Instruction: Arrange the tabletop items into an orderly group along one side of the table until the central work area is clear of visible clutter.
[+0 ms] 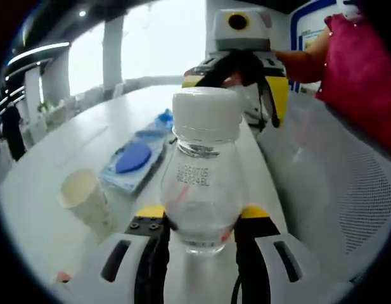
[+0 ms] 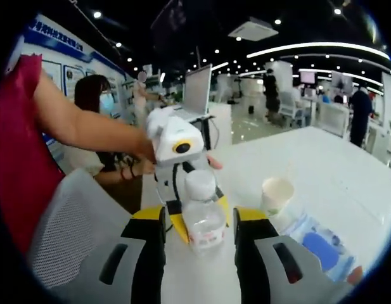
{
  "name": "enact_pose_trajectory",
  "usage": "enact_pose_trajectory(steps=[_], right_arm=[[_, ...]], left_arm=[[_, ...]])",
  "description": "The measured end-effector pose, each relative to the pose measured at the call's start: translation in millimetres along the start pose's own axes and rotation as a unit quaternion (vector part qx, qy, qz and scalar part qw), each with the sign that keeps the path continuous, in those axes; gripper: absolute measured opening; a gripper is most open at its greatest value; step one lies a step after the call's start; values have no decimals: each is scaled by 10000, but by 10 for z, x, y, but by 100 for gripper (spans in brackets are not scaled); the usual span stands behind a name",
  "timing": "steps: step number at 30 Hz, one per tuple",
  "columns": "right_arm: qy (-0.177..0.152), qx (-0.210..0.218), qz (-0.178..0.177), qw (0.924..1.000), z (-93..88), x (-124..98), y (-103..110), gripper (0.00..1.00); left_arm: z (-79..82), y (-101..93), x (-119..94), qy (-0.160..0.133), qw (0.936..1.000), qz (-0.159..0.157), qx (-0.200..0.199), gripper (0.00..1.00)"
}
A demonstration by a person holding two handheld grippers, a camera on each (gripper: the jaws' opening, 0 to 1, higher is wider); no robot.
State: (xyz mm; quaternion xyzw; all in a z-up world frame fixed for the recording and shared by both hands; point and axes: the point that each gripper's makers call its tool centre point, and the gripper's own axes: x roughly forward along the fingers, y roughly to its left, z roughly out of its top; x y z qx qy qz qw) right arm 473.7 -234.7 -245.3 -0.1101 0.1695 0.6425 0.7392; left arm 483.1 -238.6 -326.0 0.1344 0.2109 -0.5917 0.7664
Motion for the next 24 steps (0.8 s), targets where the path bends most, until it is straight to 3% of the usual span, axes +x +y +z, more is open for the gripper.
enact_pose_trajectory(steps=[10,14,19,24], right_arm=[[-105,-291,141,9994,57,214,30,35],[-83,-296,161,9994,49,249,8,34],[-201,-360,150,9990,99,269,-15,23],[-235,-432,197,9986,118,306,-5,22]], left_arm=[[5,-10,1,-60,10000,11,48,37],[16,-10,4,-81,10000,7,34,37],[16,-10,1,-124,9999,-5,32,37],[12,9,-21,-228,9997,-2,-50,37]])
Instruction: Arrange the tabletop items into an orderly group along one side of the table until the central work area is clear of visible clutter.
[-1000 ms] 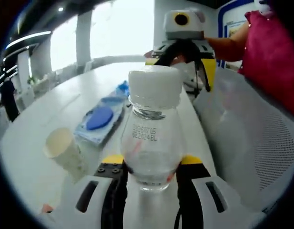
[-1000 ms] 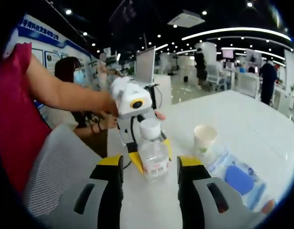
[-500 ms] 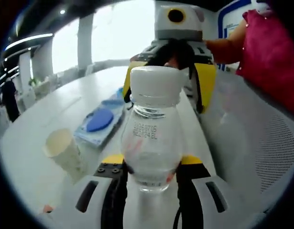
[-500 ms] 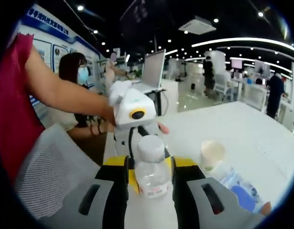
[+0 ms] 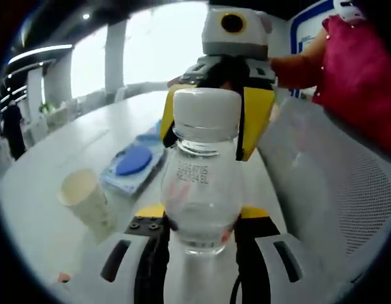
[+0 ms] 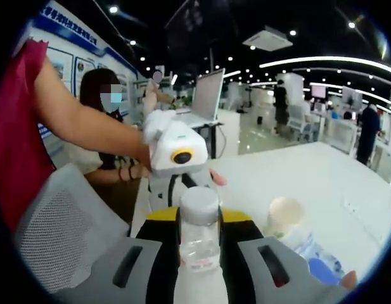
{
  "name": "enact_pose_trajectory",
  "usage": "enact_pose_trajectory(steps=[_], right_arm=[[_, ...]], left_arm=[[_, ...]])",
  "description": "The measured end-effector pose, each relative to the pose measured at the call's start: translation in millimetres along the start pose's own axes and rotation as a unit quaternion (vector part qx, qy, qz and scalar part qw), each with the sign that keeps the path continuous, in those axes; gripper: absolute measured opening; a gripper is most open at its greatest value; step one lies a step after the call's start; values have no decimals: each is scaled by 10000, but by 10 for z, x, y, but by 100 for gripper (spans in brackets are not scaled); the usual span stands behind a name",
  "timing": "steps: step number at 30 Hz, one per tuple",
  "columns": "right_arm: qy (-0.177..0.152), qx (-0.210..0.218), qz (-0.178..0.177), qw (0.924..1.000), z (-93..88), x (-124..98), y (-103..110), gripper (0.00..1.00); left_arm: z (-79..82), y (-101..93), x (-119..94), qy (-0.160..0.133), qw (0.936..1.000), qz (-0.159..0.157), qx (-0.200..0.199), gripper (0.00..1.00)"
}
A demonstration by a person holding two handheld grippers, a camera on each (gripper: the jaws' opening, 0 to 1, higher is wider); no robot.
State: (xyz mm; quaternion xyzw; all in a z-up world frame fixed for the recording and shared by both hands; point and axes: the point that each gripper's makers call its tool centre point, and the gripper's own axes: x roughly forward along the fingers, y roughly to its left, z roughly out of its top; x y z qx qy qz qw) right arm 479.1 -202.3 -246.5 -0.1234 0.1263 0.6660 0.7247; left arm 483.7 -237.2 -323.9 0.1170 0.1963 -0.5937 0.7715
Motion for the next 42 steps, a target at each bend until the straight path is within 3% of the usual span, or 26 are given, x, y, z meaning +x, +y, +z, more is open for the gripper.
enact_pose_trajectory(steps=[9,20,32,42], right_arm=[[99,-126,105,9998,72,161,-16,21],[-17,-282,179,9994,356,470,-194,21],[-131,-286,75,9995,523,745,-666,21],[-72,-319,25,9995,609,937,-941,21]], left_arm=[[-68,81,-180,140,9999,67,45,37],[-46,404,-533,258,9991,316,139,37],[-10,939,-677,280,9986,431,149,37],[7,1216,-715,313,9988,363,117,37]])
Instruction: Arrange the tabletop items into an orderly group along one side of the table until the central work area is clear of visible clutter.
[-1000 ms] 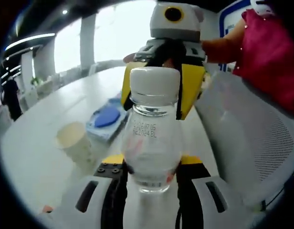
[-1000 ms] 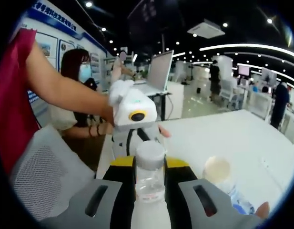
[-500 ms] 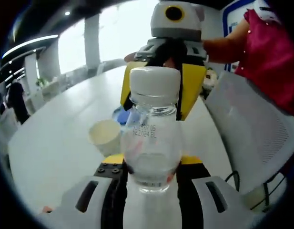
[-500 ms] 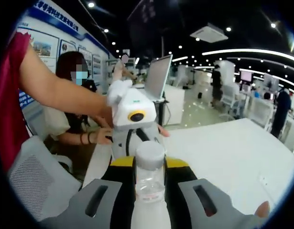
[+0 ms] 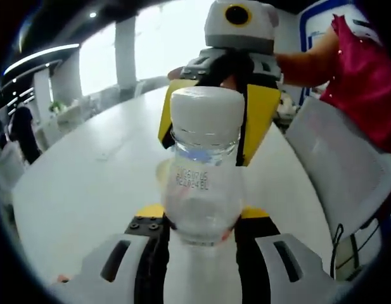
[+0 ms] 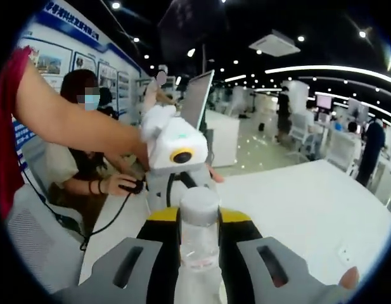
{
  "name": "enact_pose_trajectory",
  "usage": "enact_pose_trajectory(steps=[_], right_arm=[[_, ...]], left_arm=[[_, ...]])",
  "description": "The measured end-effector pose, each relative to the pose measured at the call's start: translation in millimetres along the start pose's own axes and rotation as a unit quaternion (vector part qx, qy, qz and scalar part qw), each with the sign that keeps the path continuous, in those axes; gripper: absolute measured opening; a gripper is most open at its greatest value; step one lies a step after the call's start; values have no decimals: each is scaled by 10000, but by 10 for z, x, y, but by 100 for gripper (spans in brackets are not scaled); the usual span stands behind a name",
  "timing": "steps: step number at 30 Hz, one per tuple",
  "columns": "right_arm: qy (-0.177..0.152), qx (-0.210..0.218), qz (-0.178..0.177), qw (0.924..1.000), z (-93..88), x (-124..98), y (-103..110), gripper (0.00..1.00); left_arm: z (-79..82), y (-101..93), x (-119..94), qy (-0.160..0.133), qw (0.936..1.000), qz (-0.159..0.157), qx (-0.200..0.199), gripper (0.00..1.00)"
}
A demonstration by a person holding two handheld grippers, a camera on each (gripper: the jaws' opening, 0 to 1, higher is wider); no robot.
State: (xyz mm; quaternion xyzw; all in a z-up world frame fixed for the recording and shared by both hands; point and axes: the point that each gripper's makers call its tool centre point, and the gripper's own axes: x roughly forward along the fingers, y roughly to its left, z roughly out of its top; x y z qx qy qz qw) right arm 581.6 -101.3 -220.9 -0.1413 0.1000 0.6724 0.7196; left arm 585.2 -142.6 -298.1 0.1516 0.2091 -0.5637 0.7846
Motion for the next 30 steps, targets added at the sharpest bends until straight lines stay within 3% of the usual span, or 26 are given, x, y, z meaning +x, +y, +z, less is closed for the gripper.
enact_pose_trajectory(steps=[10,30], right_arm=[[-2,169,-70,9998,-3,120,-150,21],[199,354,-126,9991,-170,186,-248,21]], left_arm=[[-79,194,-84,188,9998,-52,62,37],[-220,260,24,219,9995,-211,-43,37]])
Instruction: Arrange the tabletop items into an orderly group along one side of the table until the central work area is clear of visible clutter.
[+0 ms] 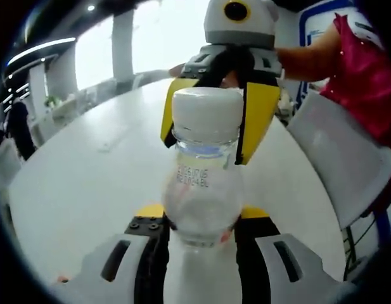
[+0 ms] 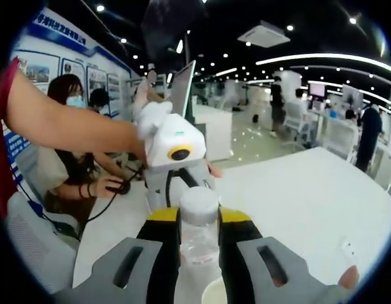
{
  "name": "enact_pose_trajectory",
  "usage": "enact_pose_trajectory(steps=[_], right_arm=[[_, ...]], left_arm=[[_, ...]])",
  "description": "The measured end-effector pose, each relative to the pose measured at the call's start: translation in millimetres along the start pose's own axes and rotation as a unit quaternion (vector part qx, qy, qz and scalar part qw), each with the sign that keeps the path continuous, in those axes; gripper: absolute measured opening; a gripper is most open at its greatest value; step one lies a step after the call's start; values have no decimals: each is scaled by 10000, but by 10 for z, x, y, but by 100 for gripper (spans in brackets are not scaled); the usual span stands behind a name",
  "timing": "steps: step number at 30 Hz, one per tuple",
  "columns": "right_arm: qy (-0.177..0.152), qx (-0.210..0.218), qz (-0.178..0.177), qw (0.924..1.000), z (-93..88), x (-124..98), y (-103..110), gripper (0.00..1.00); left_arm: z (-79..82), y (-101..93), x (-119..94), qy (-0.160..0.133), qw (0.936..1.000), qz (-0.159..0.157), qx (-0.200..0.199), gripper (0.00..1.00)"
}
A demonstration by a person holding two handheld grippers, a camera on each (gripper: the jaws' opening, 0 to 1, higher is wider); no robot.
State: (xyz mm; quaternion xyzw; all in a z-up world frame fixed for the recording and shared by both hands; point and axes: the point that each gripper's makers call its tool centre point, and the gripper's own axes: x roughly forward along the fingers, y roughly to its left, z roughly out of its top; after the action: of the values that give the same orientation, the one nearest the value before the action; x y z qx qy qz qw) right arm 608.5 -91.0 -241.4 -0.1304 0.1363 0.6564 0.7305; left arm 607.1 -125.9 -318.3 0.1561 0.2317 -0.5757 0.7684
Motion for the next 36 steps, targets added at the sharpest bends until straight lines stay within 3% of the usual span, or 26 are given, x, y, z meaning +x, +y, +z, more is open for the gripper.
enact_pose_trajectory(steps=[31,36], right_arm=[[16,167,-42,9999,-37,3,-38,22],[2,194,-43,9998,-32,-3,-36,23]], left_arm=[[2,33,60,-93,9999,-39,-99,39],[-36,21,66,-15,9999,-51,-116,46]])
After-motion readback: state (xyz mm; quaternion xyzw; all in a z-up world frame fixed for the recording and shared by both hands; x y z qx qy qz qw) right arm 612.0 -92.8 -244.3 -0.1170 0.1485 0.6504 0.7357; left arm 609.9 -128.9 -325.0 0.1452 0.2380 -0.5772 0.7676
